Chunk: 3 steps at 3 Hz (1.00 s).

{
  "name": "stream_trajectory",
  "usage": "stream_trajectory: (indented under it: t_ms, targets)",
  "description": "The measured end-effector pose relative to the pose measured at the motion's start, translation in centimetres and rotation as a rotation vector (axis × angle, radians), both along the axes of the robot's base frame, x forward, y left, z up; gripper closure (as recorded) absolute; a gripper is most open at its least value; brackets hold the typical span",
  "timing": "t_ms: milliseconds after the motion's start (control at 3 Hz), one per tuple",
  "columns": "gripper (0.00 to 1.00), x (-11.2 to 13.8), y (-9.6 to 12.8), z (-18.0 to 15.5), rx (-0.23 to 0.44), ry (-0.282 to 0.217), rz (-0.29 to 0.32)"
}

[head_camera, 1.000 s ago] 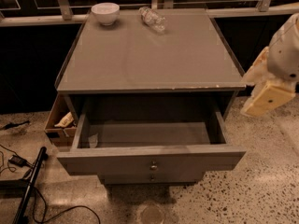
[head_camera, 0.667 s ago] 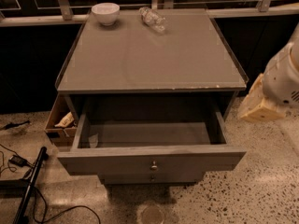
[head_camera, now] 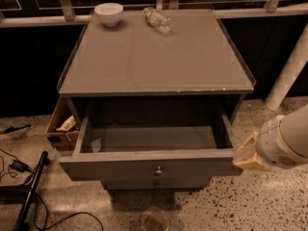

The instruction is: Close top drawer

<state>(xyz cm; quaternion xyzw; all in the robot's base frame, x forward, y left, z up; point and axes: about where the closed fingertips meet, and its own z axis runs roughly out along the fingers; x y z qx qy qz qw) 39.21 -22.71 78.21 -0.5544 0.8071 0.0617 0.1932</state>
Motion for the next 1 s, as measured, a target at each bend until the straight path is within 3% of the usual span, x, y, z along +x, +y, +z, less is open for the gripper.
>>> stream_trajectory:
  t_ms: [333, 1000]
  targets:
    - [1.00, 0.0, 0.0, 0.0, 0.000, 0.000, 0.000]
    - [1.00, -0.2, 0.1, -6.6, 0.049, -0.056, 0.065]
